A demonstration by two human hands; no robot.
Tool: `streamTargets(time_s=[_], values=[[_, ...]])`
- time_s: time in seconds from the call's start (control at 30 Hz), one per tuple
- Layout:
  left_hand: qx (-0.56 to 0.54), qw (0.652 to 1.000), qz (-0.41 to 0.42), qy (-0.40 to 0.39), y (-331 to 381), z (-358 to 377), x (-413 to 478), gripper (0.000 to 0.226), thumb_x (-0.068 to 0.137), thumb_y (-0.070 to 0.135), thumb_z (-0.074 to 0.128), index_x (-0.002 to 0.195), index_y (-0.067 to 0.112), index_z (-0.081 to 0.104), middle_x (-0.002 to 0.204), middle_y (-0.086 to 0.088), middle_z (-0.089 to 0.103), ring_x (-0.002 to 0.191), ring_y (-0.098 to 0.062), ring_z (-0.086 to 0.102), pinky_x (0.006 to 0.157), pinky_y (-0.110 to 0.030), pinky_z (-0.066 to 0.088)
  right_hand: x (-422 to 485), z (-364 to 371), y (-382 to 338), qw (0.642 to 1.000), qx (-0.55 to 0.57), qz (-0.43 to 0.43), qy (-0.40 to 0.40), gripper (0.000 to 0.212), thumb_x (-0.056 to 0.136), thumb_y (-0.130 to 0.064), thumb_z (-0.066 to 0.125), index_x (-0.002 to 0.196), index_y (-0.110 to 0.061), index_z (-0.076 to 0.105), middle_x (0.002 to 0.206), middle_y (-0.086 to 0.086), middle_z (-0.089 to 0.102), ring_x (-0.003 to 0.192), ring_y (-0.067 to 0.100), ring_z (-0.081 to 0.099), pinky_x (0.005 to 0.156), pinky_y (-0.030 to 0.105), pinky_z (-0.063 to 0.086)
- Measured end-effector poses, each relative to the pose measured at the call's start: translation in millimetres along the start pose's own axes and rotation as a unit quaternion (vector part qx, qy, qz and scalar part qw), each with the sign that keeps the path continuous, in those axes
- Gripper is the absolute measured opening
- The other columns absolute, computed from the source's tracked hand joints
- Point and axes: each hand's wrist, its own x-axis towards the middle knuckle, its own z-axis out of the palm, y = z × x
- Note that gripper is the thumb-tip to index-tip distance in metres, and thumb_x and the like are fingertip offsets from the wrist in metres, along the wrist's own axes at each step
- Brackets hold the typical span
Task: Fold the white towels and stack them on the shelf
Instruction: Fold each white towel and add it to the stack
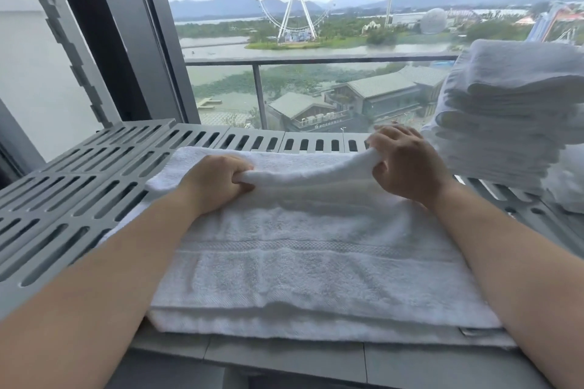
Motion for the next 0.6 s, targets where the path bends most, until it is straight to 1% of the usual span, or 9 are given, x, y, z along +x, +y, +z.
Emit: streamTargets(time_s=[0.07,0.17,0.27,0.33,0.4,0.47,0.5,0.53,0.6], values=[[-0.042,0.999,0.006,0.004,-1.8,-6.0,-9.7,0.010,0.084,0.018,0.077,0.077,0.015,0.071,0.099,0.000,0.075,0.097,-0.020,0.069,0.093,-0.038,0.054,-7.4,-9.5,-2.5,0.999,-0.031,0.006,0.014,0.017,0.069,-0.010,0.059,0.086,-0.009,0.060,0.080,0.010,0.066,0.083,0.036,0.064,0.085,0.042,0.047],[-0.070,0.997,0.018,0.016,-3.2,-7.5,-21.7,0.015,0.083,0.010,0.080,0.079,0.019,0.068,0.118,0.000,0.073,0.108,-0.016,0.068,0.101,-0.034,0.053,-21.7,-17.9,-2.7,0.998,-0.062,0.019,-0.009,0.021,0.069,-0.012,0.063,0.090,-0.011,0.060,0.077,0.008,0.069,0.070,0.034,0.066,0.073,0.039,0.048],[-0.070,0.996,0.039,0.027,-7.6,-3.0,-27.3,0.017,0.085,0.009,0.078,0.084,0.019,0.064,0.122,-0.001,0.072,0.105,-0.014,0.070,0.093,-0.024,0.055,-38.4,-25.1,-4.3,0.994,-0.058,0.069,-0.066,0.027,0.068,-0.011,0.067,0.093,-0.013,0.058,0.085,0.008,0.068,0.071,0.035,0.063,0.062,0.035,0.045],[-0.082,0.996,0.040,0.022,-13.5,0.0,-29.0,0.018,0.087,0.009,0.075,0.087,0.022,0.063,0.122,0.003,0.072,0.100,-0.010,0.070,0.083,-0.014,0.052,-46.9,-31.4,-6.2,0.988,-0.039,0.097,-0.115,0.025,0.069,-0.011,0.066,0.092,-0.014,0.056,0.090,0.006,0.064,0.080,0.032,0.060,0.067,0.036,0.048],[-0.083,0.995,0.041,0.019,-17.1,3.0,-29.2,0.023,0.088,0.003,0.071,0.088,0.024,0.064,0.122,0.004,0.072,0.101,-0.010,0.070,0.078,-0.010,0.050,-54.5,-37.7,-9.9,0.982,-0.013,0.123,-0.141,0.020,0.072,-0.008,0.064,0.089,-0.015,0.054,0.092,0.005,0.060,0.085,0.030,0.057,0.071,0.038,0.049],[-0.063,0.997,0.038,0.034,-18.7,6.2,-26.9,0.029,0.089,-0.005,0.062,0.095,0.023,0.068,0.113,0.002,0.075,0.098,-0.016,0.071,0.083,-0.019,0.054,-60.8,-42.6,-13.5,0.982,-0.004,0.135,-0.135,0.020,0.074,-0.004,0.061,0.084,-0.017,0.051,0.088,0.002,0.056,0.084,0.028,0.055,0.069,0.033,0.044],[-0.043,0.998,0.029,0.047,-19.1,7.1,-25.6,0.033,0.089,-0.007,0.057,0.101,0.022,0.069,0.104,0.000,0.076,0.090,-0.019,0.071,0.081,-0.029,0.058,-64.0,-44.2,-15.4,0.982,-0.006,0.136,-0.133,0.021,0.074,-0.002,0.060,0.082,-0.018,0.050,0.086,0.000,0.053,0.083,0.027,0.055,0.068,0.032,0.041],[-0.015,0.998,0.017,0.063,-18.6,6.7,-25.3,0.038,0.089,-0.006,0.053,0.106,0.023,0.070,0.093,0.000,0.074,0.081,-0.020,0.069,0.074,-0.035,0.058,-67.4,-45.1,-17.2,0.981,-0.012,0.141,-0.131,0.021,0.075,-0.001,0.059,0.082,-0.018,0.049,0.085,0.000,0.052,0.082,0.027,0.054,0.068,0.032,0.040],[0.044,0.995,-0.015,0.085,-17.5,4.3,-26.7,0.045,0.088,-0.005,0.048,0.108,0.028,0.071,0.083,0.001,0.070,0.074,-0.021,0.063,0.064,-0.034,0.052,-74.1,-45.7,-18.7,0.979,-0.025,0.163,-0.122,0.018,0.078,0.002,0.055,0.083,-0.014,0.054,0.085,0.002,0.053,0.083,0.027,0.054,0.069,0.032,0.038]])
